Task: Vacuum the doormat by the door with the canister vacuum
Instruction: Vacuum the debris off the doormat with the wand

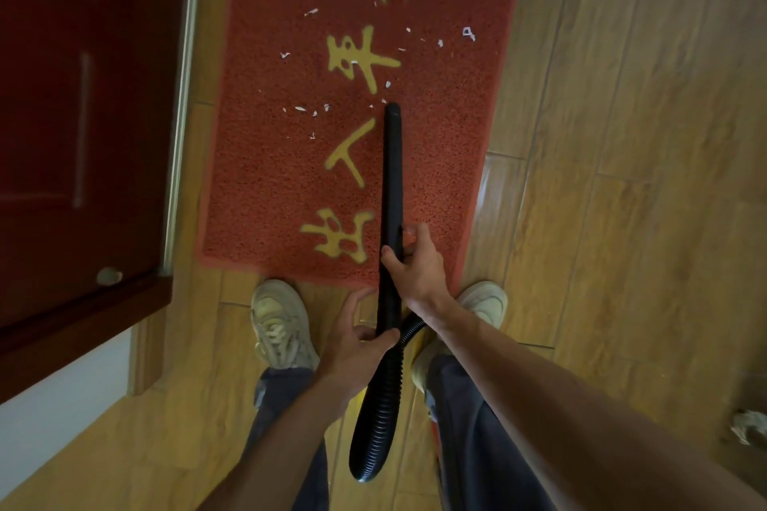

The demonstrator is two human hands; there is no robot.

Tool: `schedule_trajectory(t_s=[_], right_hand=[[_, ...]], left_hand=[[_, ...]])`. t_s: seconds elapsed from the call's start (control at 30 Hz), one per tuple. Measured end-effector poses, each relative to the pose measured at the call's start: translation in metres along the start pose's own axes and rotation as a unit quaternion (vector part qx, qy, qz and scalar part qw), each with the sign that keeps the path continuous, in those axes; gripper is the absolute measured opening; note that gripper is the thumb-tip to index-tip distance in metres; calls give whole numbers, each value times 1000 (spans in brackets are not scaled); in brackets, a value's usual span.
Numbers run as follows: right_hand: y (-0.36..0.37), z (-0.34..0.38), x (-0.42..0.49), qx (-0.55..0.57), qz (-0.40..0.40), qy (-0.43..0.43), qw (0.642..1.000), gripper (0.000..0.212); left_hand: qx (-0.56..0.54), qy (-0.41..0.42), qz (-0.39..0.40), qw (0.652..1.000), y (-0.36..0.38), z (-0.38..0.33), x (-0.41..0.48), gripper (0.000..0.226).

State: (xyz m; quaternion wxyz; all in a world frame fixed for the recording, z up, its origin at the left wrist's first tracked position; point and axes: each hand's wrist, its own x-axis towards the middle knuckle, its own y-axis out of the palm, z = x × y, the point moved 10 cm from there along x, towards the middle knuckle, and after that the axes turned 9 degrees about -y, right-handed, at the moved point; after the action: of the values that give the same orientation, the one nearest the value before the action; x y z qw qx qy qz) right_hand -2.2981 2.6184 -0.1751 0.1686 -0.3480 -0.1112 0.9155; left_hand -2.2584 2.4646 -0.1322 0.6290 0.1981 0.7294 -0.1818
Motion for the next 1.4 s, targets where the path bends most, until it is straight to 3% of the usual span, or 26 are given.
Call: schedule_trajectory(t_s=[0.3,0.67,1.03,1.4], right_hand=[[13,4,-6,24,-13,5,1000,29],[22,-1,-10,33,-9,10,999,33],[22,-1,-6,171,16,54,984,43],[16,9,4,120,-1,31,992,45]], left_hand=[[-2,9,32,999,-13,-1,-1,57],[-7,9,14,1000,-22,5,-6,55],[-4,21,50,999,-22,-3,-4,54],[-14,32,54,998,-22,-18,1,51]])
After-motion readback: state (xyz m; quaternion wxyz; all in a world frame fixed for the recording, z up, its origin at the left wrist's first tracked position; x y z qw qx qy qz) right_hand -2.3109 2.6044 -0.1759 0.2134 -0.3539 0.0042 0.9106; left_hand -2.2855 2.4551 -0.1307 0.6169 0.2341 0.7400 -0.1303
